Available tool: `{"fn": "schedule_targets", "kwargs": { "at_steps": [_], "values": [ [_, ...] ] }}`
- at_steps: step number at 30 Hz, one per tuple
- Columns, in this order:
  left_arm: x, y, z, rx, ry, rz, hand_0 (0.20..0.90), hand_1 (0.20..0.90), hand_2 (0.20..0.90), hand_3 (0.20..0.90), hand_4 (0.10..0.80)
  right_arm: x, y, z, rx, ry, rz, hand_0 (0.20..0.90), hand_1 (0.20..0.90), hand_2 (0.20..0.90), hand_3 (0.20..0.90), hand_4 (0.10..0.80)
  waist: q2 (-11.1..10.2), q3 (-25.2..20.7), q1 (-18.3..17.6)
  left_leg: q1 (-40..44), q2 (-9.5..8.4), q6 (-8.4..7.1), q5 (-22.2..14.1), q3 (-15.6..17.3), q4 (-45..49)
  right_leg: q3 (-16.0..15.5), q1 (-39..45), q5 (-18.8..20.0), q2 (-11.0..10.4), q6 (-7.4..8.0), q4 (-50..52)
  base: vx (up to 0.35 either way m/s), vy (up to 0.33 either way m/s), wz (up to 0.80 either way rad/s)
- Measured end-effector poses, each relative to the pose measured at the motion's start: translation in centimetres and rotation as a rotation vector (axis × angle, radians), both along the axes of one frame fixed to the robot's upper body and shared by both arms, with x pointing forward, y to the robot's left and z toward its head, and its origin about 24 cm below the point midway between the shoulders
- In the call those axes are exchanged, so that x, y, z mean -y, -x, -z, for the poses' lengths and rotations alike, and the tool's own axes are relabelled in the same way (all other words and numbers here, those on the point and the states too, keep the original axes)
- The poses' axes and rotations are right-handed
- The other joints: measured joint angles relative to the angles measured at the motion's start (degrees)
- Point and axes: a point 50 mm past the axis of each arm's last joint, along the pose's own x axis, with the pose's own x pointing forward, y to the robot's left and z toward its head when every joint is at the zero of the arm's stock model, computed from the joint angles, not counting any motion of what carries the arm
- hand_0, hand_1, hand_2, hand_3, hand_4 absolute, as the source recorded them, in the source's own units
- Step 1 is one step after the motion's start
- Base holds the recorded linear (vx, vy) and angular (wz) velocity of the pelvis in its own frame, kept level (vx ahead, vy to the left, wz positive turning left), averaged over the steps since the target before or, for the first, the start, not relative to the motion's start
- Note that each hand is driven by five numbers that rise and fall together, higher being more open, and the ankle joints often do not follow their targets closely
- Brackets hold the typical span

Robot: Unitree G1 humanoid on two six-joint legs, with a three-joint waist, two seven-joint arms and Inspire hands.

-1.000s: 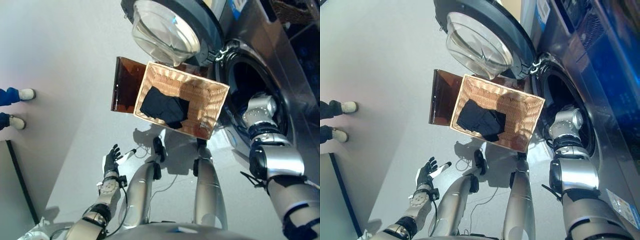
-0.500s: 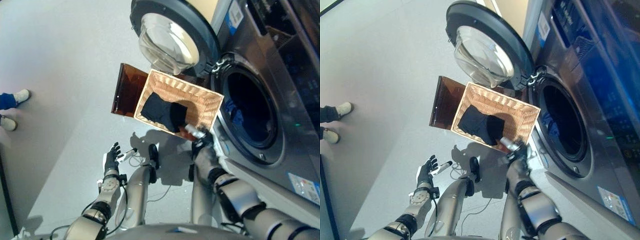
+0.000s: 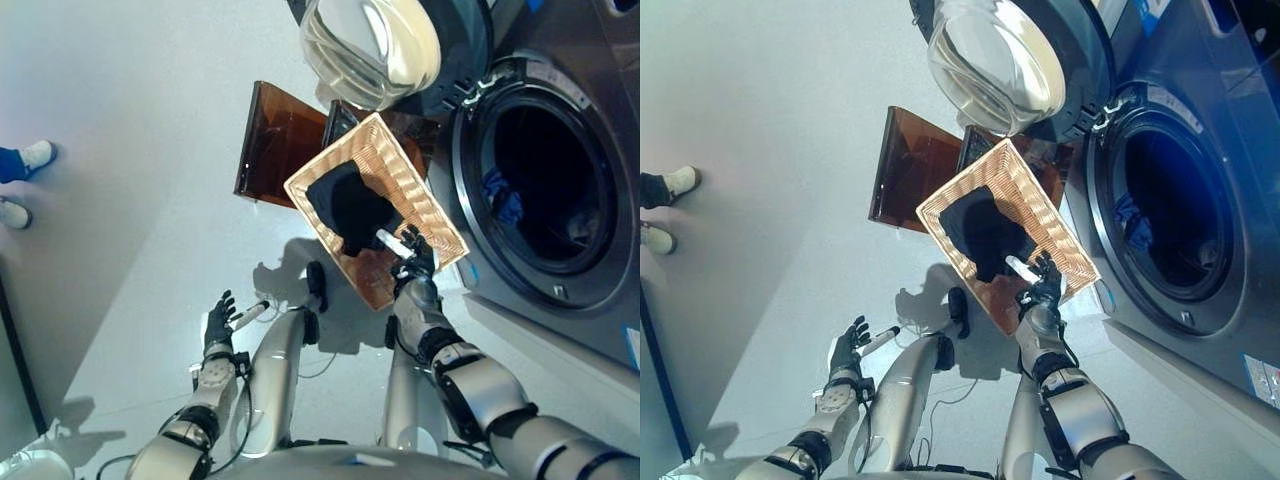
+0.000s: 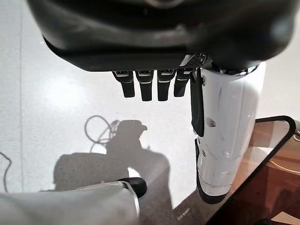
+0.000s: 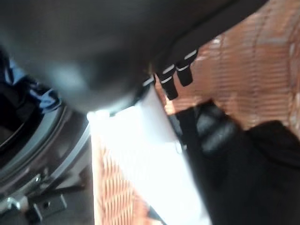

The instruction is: Pick up the clothes and place them into the washing machine

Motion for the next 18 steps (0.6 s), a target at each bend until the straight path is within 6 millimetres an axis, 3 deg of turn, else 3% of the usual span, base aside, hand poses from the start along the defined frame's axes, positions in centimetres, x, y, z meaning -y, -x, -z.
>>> {"fn": "schedule_targets", "kwargs": {
  "at_steps": [6,12,18],
  "values": [
    [-0.3,-0.5,-0.3,0.016,-0.003,-0.024,0.900,0.900,0.900,0.900,0.800,-0.1,0.5,0.1,0.018,0.102,-0.074,0.900,0.900,0.900,0.900,0.800,-1.68,0.87,-0.94,2.88,-0.01,1.24,-0.69,0.40,-0.10,0.13,2.91,0.68,0.11,0.28,-0.96,0.014,-0.012,-0.04],
    [-1.1,-0.5,-0.5,0.016,-0.028,-0.033,0.900,0.900,0.900,0.900,0.800,-0.1,1.0,0.0,0.030,0.230,-0.134,0.900,0.900,0.900,0.900,0.800,-3.12,0.86,-2.03,5.44,-0.02,1.03,-1.04,0.44,-0.76,-0.09,5.69,0.63,0.10,0.40,-1.98,0.029,-0.027,-0.03],
    [-2.6,0.8,0.2,-0.033,-0.069,-0.057,0.900,0.900,0.900,0.900,0.800,1.2,2.6,1.2,-0.023,0.374,-0.175,0.900,0.900,0.900,0.900,0.800,-4.95,-0.21,-2.42,8.75,0.02,0.89,-1.17,0.65,-1.76,-0.18,9.19,0.26,0.01,0.92,-4.04,0.056,-0.033,-0.05]
  ]
}}
